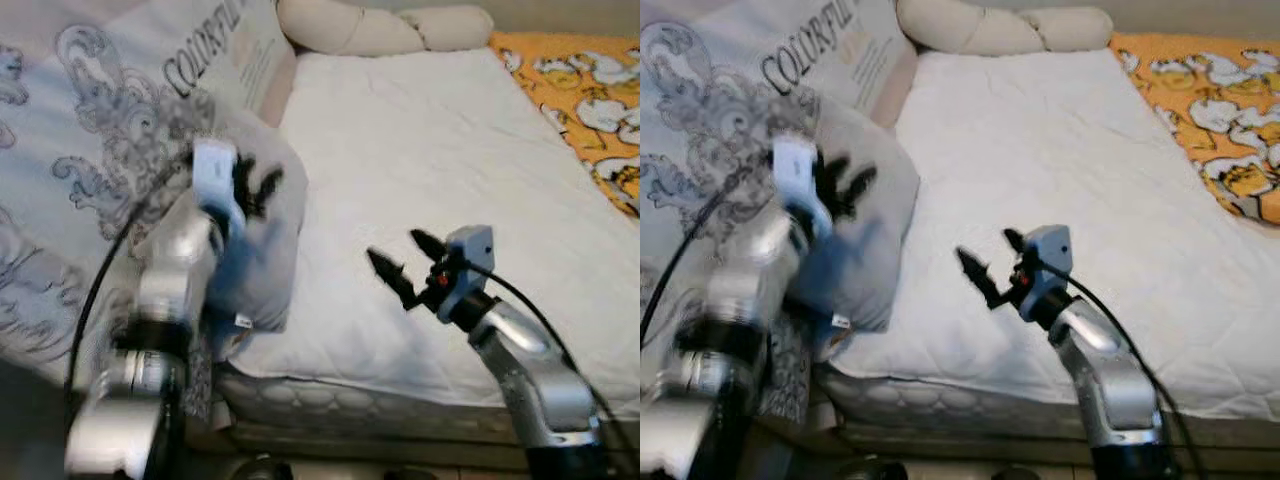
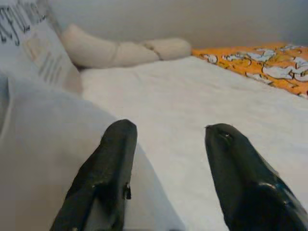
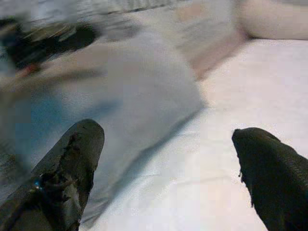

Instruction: Clean up the room

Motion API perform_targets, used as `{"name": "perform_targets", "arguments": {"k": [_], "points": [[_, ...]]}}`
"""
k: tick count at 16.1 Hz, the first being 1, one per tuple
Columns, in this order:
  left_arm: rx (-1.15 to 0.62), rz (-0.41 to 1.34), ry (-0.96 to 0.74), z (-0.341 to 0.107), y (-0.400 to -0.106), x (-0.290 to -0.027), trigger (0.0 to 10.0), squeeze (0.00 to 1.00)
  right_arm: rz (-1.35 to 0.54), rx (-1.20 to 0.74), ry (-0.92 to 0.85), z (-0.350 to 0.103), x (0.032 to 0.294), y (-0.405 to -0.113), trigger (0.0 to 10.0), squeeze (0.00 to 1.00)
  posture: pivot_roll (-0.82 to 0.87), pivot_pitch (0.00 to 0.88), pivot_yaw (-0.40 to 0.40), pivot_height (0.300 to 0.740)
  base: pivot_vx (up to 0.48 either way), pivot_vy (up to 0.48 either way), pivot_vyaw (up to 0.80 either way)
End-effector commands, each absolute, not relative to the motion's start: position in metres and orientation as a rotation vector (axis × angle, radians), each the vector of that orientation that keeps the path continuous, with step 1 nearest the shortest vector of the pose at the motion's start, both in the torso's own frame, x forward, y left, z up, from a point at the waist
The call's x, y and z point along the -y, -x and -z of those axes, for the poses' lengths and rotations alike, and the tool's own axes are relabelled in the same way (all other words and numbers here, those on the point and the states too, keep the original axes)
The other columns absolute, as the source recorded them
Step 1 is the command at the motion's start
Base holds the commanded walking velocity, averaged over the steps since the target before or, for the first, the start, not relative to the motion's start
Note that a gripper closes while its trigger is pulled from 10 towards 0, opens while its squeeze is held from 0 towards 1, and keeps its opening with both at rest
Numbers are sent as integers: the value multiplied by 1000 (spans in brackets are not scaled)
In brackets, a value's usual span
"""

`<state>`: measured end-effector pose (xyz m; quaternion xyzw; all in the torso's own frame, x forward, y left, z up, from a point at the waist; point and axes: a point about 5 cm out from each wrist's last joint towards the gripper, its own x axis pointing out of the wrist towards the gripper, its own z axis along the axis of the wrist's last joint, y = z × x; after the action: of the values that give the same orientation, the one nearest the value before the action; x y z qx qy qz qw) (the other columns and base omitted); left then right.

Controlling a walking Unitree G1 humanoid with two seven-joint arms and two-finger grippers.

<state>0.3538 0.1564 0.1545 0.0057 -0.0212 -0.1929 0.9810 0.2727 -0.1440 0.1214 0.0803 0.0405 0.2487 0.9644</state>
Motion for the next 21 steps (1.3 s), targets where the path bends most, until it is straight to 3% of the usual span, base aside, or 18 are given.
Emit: {"name": "perform_targets", "arguments": {"k": [1, 4, 9, 21], "points": [[80, 369, -26, -163, -350, -157, 10000, 961, -417, -69, -177, -121, 151, -274, 10000, 1000, -62, 0, 33, 740, 0, -371, 0], [-7, 289, -104, -130, -307, -166, 10000, 961, -247, -77, -207, -109, 158, -266, 10000, 1000, -27, 0, 2, 740, 0, -405, 0], [-105, 115, -144, -112, -263, -192, 10000, 965, -173, -123, -144, -97, 164, -262, 10000, 1000, 18, 0, -40, 740, 0, -408, 0], [-181, 24, -80, -111, -258, -197, 10000, 961, -137, -147, -151, -85, 162, -271, 10000, 1000, 15, 0, -34, 740, 0, -401, 91]]}}
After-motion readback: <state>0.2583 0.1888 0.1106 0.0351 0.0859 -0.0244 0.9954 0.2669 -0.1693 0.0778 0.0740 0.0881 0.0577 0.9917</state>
